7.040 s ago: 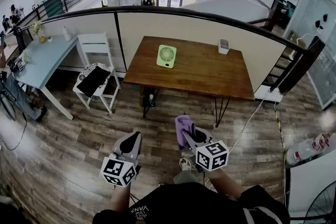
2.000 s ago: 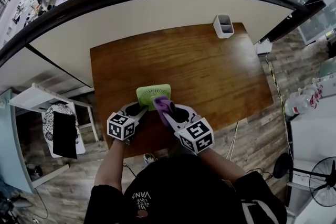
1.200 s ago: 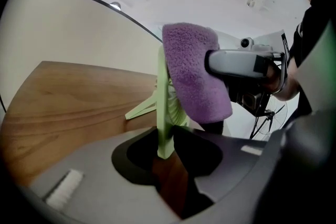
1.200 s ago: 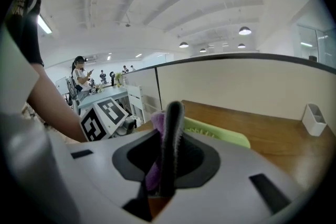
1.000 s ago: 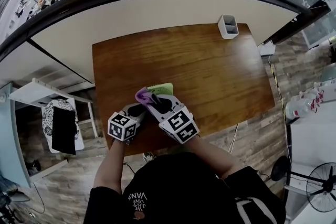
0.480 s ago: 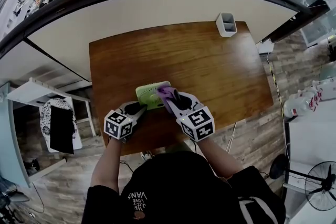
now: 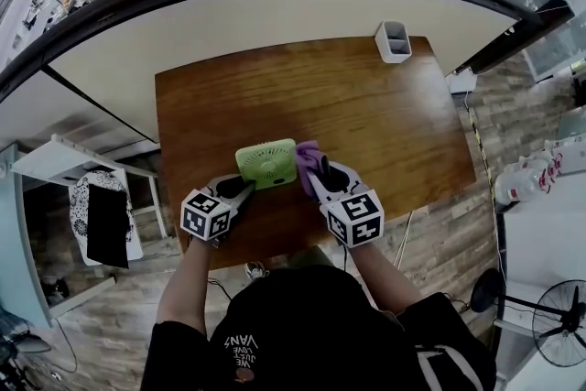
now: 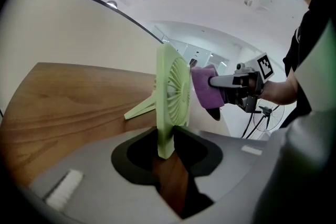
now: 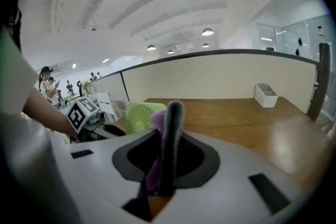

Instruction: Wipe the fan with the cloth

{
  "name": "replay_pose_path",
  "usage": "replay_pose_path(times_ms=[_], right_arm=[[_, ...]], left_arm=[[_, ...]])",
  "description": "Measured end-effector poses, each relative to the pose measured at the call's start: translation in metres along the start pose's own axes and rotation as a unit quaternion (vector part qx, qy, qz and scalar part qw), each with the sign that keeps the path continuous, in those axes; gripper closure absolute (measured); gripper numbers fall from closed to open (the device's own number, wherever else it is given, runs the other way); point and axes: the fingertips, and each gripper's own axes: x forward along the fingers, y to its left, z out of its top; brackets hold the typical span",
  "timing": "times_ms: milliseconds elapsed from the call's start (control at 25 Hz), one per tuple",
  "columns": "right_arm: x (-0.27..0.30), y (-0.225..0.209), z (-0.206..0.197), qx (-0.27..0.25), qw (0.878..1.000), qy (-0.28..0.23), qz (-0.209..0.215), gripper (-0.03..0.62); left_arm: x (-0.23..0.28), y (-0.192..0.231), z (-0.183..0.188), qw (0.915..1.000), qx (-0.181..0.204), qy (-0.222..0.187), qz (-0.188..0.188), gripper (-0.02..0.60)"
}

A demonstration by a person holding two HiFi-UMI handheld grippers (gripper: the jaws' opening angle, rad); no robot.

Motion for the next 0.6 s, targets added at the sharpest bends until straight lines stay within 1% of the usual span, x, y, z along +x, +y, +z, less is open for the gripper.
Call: replay_pose_path(times_ms=[160,240,360,480,600], right_arm=[[0.007,0.044,-0.002,-0.022,0.998,-0.007,0.060,0.510],[0.016,0.069,-0.004,-0.036,0.995,-0.001,0.092,0.510],[0.032,0.102,-0.004,-0.059,0.989,0.006,0.132,0.510],[0.048,0.120,-0.007,-0.085,0.984,0.020,0.153,0.510],[0.061,0.124,-0.010,-0.095,0.983,0.030,0.156,0.510]], left_arm=[[-0.002,0.000,0.005,0.9999,0.002,-0.012,0.006,0.472],[-0.006,0.001,0.007,0.9997,-0.002,-0.022,0.008,0.454],[-0.014,-0.001,0.003,0.9996,-0.005,-0.024,0.013,0.439],[-0.026,-0.001,-0.003,0.9991,-0.012,-0.028,0.028,0.439],[-0.040,0.001,-0.008,0.9978,-0.023,-0.036,0.051,0.440]])
